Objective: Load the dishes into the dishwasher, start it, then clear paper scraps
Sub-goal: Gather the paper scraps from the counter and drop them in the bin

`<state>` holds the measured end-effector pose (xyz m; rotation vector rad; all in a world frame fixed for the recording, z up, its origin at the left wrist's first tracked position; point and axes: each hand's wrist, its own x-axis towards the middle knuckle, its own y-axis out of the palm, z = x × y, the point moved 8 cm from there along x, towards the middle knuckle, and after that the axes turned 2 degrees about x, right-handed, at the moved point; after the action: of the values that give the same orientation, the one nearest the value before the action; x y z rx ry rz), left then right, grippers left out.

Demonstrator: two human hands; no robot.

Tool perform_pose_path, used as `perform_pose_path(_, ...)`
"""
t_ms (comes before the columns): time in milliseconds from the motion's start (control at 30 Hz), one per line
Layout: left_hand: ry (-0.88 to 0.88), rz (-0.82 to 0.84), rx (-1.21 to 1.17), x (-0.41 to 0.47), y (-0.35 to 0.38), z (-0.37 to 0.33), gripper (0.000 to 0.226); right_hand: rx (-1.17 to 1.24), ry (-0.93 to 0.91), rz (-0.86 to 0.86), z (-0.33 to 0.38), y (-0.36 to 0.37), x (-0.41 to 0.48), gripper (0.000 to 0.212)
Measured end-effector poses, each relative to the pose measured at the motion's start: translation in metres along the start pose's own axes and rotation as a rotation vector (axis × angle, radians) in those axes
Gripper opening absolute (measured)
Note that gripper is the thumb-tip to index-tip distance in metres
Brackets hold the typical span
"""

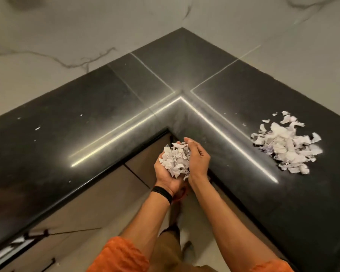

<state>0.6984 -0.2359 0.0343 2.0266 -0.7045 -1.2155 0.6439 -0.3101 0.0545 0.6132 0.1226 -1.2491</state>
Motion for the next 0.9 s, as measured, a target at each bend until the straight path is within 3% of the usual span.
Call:
perform_pose_path(233,-0.071,-0.192,-0.002,-0.005,-0.091,0.002,0.052,-0.019,0.118,-0.059,-0.084,-0.005,-0.015,0.016)
perform_pose_path(467,-0.180,-0.312,0.044,0.077,-0.234,0.038,0.051,-0.092,0.192,-0.269,-0.234,-0.052,0.039,0.012)
perform_pose_path(567,-0.217,-0.370,0.072,0.122,-0.308,0.058,0.034,-0.174,0.258,-0.357,-0.316,-0.081,0.070,0.035)
perform_pose_path(600,-0.240,-0.362,0.100,0.141,-0.335,0.067,0.038,-0.125,0.269,-0.359,-0.348,-0.088,0.084,0.042)
perform_pose_path(767,-0.256,-0.317,0.151,0.221,-0.428,0.102,0.050,-0.130,0.262,-0.370,-0.449,-0.122,0.147,0.014)
perform_pose_path(900,-0.245,-0.272,0.127,0.269,-0.459,0.115,0.055,-0.123,0.276,-0.375,-0.495,-0.141,0.188,0.016)
